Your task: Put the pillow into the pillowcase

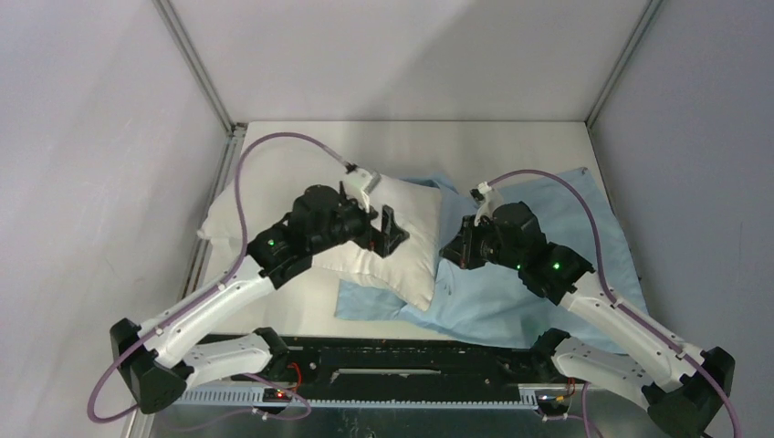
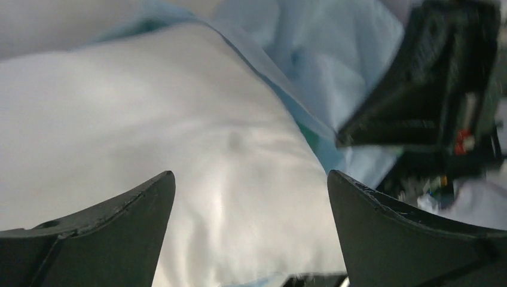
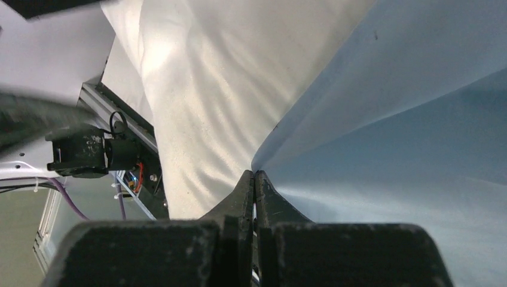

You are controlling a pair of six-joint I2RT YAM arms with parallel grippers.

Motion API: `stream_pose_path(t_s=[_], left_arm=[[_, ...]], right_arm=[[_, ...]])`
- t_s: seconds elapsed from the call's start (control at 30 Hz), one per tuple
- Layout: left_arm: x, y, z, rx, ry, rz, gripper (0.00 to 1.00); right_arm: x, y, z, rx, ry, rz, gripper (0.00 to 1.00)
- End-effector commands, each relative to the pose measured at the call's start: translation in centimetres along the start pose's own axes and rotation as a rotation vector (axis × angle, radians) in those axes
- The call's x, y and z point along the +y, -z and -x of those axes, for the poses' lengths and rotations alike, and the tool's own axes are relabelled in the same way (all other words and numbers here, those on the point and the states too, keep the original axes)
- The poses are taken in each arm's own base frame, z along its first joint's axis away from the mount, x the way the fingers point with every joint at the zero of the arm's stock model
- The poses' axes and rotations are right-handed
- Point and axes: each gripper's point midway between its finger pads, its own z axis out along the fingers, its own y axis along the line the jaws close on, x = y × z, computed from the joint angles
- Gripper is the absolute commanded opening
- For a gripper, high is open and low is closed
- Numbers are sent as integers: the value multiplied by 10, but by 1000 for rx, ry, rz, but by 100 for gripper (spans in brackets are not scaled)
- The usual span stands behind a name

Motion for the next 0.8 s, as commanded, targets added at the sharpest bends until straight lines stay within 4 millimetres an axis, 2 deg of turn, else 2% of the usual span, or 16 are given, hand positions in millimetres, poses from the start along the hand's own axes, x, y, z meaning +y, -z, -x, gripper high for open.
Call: stream_pose_path(t_s=[0.0,0.07,0.2,0.23,0.27,0.3,0.37,0.4,0.47,0.57,0.6,0.63,0.7,0.77], left_arm=[[-36,11,-57,287,-204,-188,100],[-41,6,-76,355,-261,-193,100],[-30,-23,-102,426,-323,-81,100],[-26,-33,-102,421,-312,-40,96],[-20,-44,-102,405,-302,4,86],[-19,-53,-97,388,-294,28,68],[-13,-64,-77,325,-264,112,8],[-14,-66,-63,284,-257,128,1],[-14,-62,-23,150,-225,177,0],[-9,-41,41,-60,-133,223,0],[-8,-38,53,-101,-103,217,0],[-8,-39,61,-126,-83,212,0],[-11,-51,61,-129,-65,193,0],[-14,-72,41,-96,-32,168,0]], right_arm=[[15,3,15,-33,15,35,0],[12,2,14,-29,15,23,0],[10,3,12,-30,22,4,0],[9,3,11,-28,23,-5,0],[9,3,9,-23,29,-9,0],[9,3,6,-16,34,-15,0],[8,2,0,-7,40,-22,0],[8,2,-3,-3,38,-21,0],[8,2,-10,13,37,-20,0],[6,1,-23,41,42,-24,0],[6,2,-27,49,46,-21,0],[6,2,-29,55,47,-18,0],[11,3,-31,63,52,4,0],[21,6,-29,58,53,54,0]])
